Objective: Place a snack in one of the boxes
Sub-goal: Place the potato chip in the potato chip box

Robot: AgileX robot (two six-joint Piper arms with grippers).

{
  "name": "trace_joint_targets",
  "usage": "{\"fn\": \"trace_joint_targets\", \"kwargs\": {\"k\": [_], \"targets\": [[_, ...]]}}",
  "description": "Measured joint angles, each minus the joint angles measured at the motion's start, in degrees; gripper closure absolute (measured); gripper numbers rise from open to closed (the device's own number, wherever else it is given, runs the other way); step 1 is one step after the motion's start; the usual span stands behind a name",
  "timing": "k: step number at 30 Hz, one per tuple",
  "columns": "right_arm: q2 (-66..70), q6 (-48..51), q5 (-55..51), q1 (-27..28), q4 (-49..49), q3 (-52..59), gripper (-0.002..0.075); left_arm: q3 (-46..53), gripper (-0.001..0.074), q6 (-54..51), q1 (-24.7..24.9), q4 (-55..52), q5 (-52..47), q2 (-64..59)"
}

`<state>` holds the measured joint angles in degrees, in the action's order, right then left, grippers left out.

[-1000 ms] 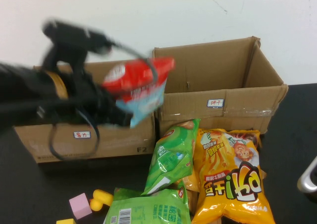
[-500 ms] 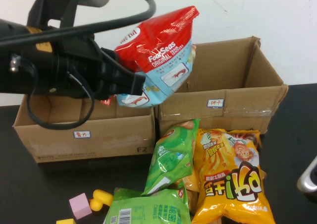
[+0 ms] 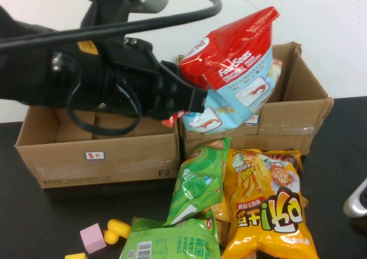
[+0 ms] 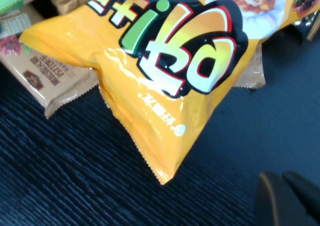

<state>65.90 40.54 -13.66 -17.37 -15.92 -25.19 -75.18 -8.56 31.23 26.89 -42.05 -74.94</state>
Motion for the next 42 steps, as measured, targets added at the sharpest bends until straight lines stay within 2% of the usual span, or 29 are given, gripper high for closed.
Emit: {"fn": "trace_joint_targets", "kwargs": {"k": [12, 21, 35, 42], "targets": [[0.0, 0.0, 0.2, 0.0, -0.5, 0.0, 0.0727, 0.0, 0.0725, -3.2, -0.1, 0.2, 2.0, -1.1], [0.0, 0.0, 1.1, 0.0, -2.2, 0.0, 0.0727, 0.0, 0.0725, -3.7, -2.7, -0.9, -3.2, -1.1], [0.0, 0.0, 1.5, 0.0, -3.9, 0.0, 0.0727, 0.0, 0.0725, -4.8, -2.7, -5.5, -11.7, 0.0], [0.0, 5.0, 0.5, 0.0, -4.0, 0.0, 0.0727, 0.0, 0.0725, -4.8, -2.7, -7.4, -13.3, 1.3]]}}
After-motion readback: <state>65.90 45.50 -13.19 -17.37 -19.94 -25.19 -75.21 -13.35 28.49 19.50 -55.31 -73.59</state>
